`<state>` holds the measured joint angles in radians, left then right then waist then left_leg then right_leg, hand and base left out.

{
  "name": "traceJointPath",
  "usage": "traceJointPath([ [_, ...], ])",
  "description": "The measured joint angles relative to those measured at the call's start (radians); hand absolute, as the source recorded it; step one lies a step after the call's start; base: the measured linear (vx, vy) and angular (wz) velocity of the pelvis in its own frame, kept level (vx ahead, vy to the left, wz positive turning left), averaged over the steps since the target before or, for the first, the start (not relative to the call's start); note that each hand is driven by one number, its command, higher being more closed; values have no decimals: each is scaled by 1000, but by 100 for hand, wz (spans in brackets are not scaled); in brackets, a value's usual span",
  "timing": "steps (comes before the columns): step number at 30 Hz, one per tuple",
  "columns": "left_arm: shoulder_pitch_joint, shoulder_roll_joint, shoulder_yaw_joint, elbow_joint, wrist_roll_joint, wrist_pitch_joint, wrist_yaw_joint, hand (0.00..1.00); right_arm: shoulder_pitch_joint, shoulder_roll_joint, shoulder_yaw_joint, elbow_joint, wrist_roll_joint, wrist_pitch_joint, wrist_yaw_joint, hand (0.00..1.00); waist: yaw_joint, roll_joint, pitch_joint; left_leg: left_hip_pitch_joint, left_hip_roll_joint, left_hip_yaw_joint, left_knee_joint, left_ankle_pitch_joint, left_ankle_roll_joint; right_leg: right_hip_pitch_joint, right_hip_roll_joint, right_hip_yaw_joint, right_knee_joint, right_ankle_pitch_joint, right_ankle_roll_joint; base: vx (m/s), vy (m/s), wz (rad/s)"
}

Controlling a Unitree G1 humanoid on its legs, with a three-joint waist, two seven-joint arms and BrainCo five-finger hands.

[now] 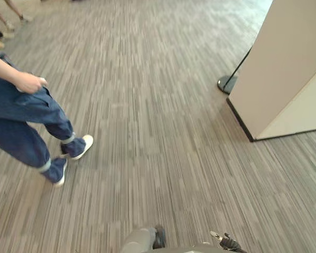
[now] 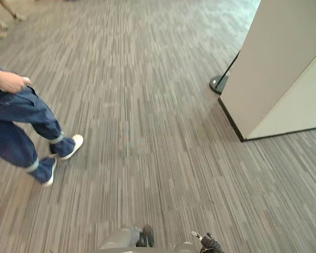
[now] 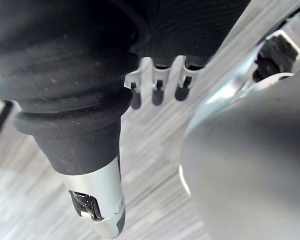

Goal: Organize washtable

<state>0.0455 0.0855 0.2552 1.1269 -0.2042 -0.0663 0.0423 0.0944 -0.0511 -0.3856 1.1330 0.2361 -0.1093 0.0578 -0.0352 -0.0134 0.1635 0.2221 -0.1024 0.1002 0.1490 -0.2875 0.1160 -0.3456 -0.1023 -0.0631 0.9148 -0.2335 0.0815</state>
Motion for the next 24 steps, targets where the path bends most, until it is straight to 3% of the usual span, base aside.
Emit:
traceJointPath([
  [1,-20,1,-13,-1,0,-1,0,0,5,3,0,0,1,1,-1,0,-8,-3,2,18,5,-13,-4,-13,1,-18,15,-16,-108,10,-3,639,-62,85],
  [3,-67,-22,-19,-20,0,-8,0,0,66,25,-3,14,13,16,-13,0,-24,-15,3,79,7,-73,-34,-60,-26,-63,47,-79,-598,150,-14,729,-126,73],
  [4,-68,-27,-17,-22,1,-8,0,0,68,24,-1,22,18,25,-14,0,-38,-12,2,99,20,-81,-40,-74,-50,-75,62,-79,-645,177,-21,728,-162,74],
  [5,-49,-41,1,-25,1,-7,2,0,81,21,-2,19,24,39,-16,0,-65,-1,1,131,38,-105,2,-87,-76,-78,88,-73,-666,210,-72,796,-201,72],
  [6,-43,-59,27,-29,0,-7,1,0,91,25,-3,13,28,43,-14,0,-64,4,-1,102,56,-115,172,-97,-115,-58,92,-76,-611,320,-144,824,-213,63],
  [7,-37,-72,43,-29,0,-7,1,0,108,20,-7,3,28,43,-11,0,-62,9,-10,70,71,-112,283,-85,-139,-49,99,-78,-584,347,-149,847,-239,26],
  [8,-26,-106,96,-30,-1,-5,0,0,118,0,-6,-25,28,43,-11,0,-54,57,-18,-33,128,-94,530,14,-205,-23,134,-99,-546,282,-163,847,-214,-10],
  [9,-1,-123,155,-31,-4,-1,-1,0,108,-7,-7,-61,29,43,-16,0,-47,80,-19,-144,176,-64,754,267,-231,26,168,-92,-549,229,-179,843,-196,-26],
  [10,6,-122,177,-33,-7,2,-1,0,100,-3,-9,-74,30,40,-18,0,-41,84,-16,-189,211,-35,847,361,-237,57,183,-80,-556,214,-190,835,-188,-39],
  [11,15,-115,195,-34,-9,10,-2,0,87,3,-16,-80,31,39,-19,0,-30,77,-5,-241,266,16,969,351,-210,120,205,-61,-570,187,-199,800,-193,-51],
  [12,26,-105,213,-40,-13,14,-5,0,66,15,-31,-77,30,39,-23,0,-6,58,8,-294,320,67,1085,295,-138,220,222,-22,-603,176,-214,905,-212,-54],
  [13,36,-91,223,-62,-14,13,-8,0,53,30,-28,-76,30,39,-36,0,13,34,15,-355,329,86,1125,248,-97,317,219,27,-655,165,-226,710,-152,-51],
  [14,44,-81,218,-74,-15,9,-13,0,43,35,-26,-73,30,39,-36,0,25,27,13,-388,323,96,1119,223,-98,354,210,54,-675,152,-222,691,-96,-61],
  [15,61,-70,216,-79,-17,1,-18,0,9,43,-14,-57,29,39,-35,0,43,-8,2,-469,300,111,1046,179,-111,408,188,108,-704,96,-196,655,-24,-74],
  [17,82,-63,211,-64,-19,6,-18,0,-36,33,5,-30,26,41,-33,0,50,6,4,-537,276,105,765,126,-142,456,175,142,-710,47,-181,606,53,-65],
  [18,110,-76,211,-56,-21,5,-17,0,-60,39,3,-16,21,42,-33,0,50,16,10,-559,247,101,521,126,-151,499,159,162,-712,9,-167,641,142,-42],
  [19,141,-83,211,-53,-21,5,-15,0,-64,34,1,-3,12,44,-35,0,54,18,10,-570,212,83,302,151,-180,542,136,177,-721,-31,-153,669,155,-34],
  [20,160,-86,209,-52,-21,6,-15,0,-60,29,2,5,4,44,-34,0,54,23,5,-565,195,62,183,172,-212,563,128,186,-738,-44,-141,679,201,-58],
  [21,201,-101,205,-49,-21,7,-16,0,-44,15,4,27,-10,43,-33,0,73,40,-16,-575,186,28,48,190,-242,598,112,212,-764,-75,-122,536,207,-72],
  [22,219,-106,205,-37,-20,10,-16,0,-34,9,8,30,-14,43,-33,0,88,38,-25,-584,189,30,62,190,-238,612,96,230,-759,-103,-113,881,359,-112],
  [23,243,-107,215,-8,-21,18,-17,0,-15,8,12,29,-16,42,-32,0,104,27,-47,-593,174,71,147,252,-180,597,64,263,-648,-159,-94,943,400,-108],
  [24,252,-102,216,20,-18,19,-17,0,-11,12,9,29,-21,40,-32,0,102,1,-59,-579,152,85,188,292,-138,490,54,295,-372,-162,-69,958,386,-99],
])
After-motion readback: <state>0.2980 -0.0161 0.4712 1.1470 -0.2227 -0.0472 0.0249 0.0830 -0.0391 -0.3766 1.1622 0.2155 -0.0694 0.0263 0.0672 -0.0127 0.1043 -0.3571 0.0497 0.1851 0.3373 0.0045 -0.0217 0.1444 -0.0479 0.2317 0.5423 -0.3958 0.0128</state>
